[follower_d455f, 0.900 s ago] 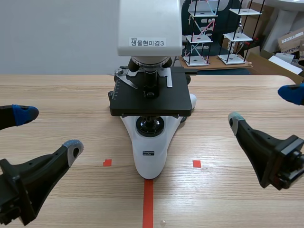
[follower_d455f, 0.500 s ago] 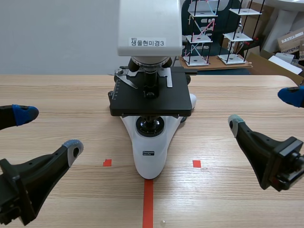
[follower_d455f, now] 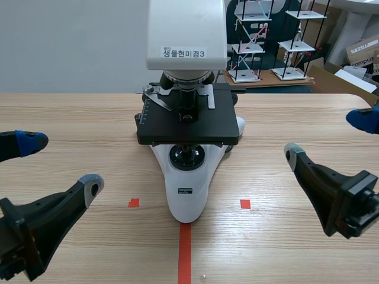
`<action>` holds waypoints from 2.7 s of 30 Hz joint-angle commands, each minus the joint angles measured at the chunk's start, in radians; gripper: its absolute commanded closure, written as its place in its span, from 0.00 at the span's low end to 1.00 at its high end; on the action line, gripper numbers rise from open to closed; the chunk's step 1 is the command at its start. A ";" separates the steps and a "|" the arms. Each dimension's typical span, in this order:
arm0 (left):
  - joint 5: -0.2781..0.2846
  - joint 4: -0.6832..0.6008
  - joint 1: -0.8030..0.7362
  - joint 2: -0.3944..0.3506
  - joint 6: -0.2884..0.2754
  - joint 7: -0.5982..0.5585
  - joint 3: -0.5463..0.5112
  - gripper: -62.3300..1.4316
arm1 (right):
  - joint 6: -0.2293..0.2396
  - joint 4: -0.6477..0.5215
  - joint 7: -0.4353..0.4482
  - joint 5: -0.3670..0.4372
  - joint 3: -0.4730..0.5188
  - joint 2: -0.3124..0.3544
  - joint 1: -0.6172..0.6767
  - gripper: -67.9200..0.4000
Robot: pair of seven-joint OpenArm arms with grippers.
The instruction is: Point at the coarse focus knob
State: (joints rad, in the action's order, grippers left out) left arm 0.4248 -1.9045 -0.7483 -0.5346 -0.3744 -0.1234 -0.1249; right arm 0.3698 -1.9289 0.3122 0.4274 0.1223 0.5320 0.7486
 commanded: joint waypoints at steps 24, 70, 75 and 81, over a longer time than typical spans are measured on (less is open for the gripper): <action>0.008 -0.023 0.001 0.003 -0.006 -0.014 0.002 0.00 | -0.005 -0.003 0.031 0.003 0.000 0.008 -0.001 0.04; 0.000 -0.023 0.001 0.002 -0.006 -0.018 0.001 0.00 | -0.153 -0.003 -0.244 0.285 0.050 0.236 -0.360 0.85; 0.000 -0.023 0.001 0.002 -0.006 -0.017 0.001 0.00 | -0.153 -0.001 -0.339 0.330 0.035 0.252 -0.469 0.93; -0.002 -0.023 0.001 0.002 -0.006 -0.017 0.001 0.00 | -0.153 0.002 -0.444 0.401 0.028 0.260 -0.641 0.95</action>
State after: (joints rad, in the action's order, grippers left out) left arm 0.4187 -1.9045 -0.7483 -0.5346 -0.3759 -0.1246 -0.1249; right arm 0.2226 -1.9282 -0.1421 0.8227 0.1444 0.7765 0.1299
